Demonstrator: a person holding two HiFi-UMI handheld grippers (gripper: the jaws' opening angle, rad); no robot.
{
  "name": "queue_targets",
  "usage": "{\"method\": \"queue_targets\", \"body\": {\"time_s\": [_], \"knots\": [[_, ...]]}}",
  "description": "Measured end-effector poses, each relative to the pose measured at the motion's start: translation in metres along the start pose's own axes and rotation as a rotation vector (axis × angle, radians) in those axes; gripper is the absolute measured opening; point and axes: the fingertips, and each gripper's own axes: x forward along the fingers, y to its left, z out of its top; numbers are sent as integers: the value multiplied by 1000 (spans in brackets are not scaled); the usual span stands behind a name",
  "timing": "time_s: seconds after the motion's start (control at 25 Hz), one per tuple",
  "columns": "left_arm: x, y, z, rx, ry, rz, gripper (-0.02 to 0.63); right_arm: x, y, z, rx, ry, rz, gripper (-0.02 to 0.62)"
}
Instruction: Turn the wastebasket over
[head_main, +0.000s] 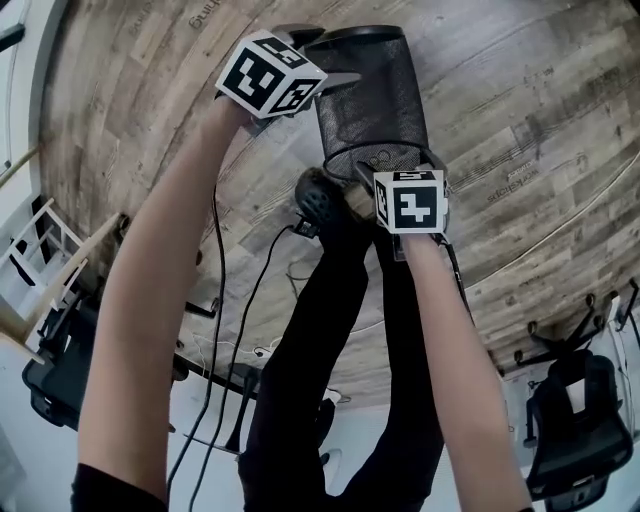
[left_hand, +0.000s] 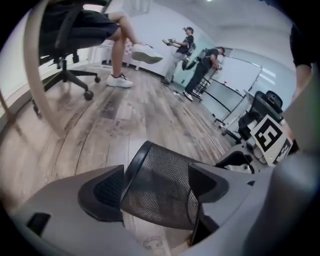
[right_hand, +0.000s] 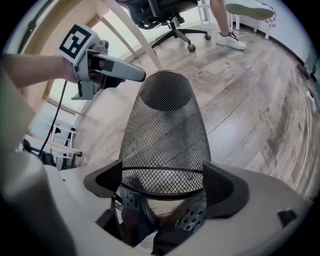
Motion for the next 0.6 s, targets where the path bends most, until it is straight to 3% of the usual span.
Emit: {"method": "queue_targets", "body": {"time_s": [0.08,0.16,0.36,0.6], "knots": [[9,1,9,97,49,-18,410,0,1,1,-13,-11,1,466],[16,5,13,137,93,-29,425,-1,2,3,-25,-20,3,466],[27,6,-4,143,226,-100,434,-2,4,3,-49,-60,8,467],[26,6,-11,94,251,-144,434,-3,7,5,-88,-69,29,468]]}}
